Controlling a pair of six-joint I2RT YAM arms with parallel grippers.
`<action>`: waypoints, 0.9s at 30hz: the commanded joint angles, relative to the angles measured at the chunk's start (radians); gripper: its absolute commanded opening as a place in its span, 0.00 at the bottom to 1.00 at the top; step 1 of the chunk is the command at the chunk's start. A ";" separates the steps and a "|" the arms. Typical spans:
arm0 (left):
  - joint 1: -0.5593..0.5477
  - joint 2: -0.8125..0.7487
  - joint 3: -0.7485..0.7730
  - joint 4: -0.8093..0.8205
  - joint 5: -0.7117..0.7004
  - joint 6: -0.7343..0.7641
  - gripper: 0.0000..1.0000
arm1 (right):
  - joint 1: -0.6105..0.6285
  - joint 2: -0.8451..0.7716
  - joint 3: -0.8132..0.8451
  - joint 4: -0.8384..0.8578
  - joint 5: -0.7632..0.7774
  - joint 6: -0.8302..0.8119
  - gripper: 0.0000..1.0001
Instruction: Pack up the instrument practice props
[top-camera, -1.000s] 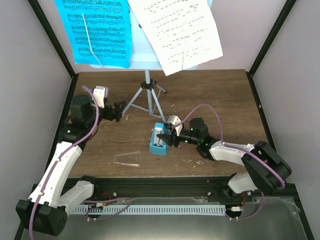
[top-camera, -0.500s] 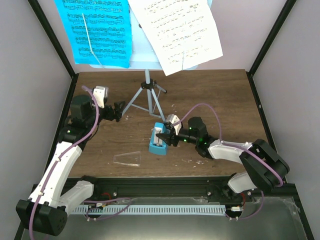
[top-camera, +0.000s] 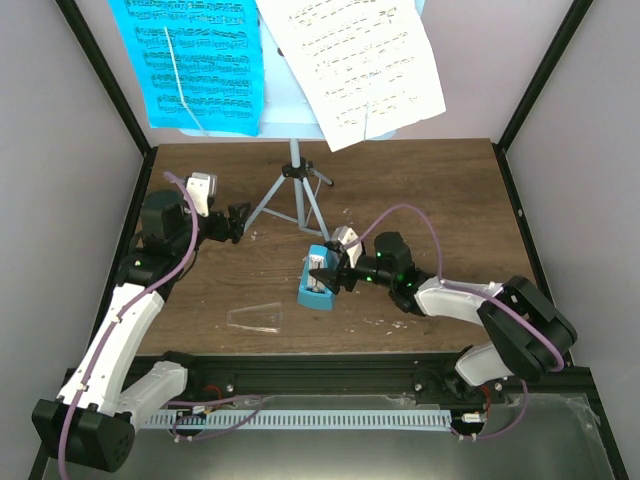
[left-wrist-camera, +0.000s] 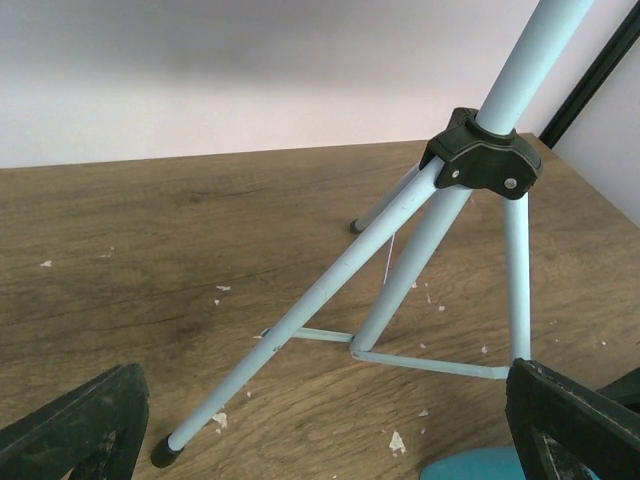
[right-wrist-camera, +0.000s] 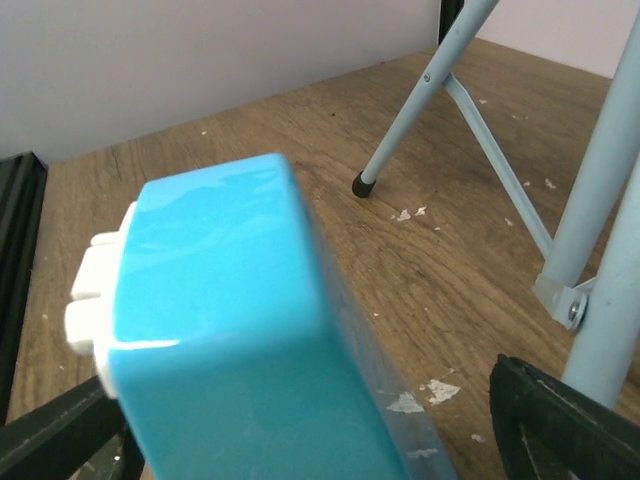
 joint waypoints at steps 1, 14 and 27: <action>0.005 -0.021 -0.008 0.000 0.000 0.008 0.98 | 0.004 -0.027 0.036 -0.017 0.009 0.001 0.98; 0.005 -0.057 -0.018 0.001 -0.006 0.061 0.99 | 0.001 -0.431 -0.003 -0.246 0.107 0.037 1.00; -0.454 -0.085 -0.109 0.059 -0.022 0.059 0.94 | -0.122 -0.615 -0.099 -0.392 0.550 0.294 1.00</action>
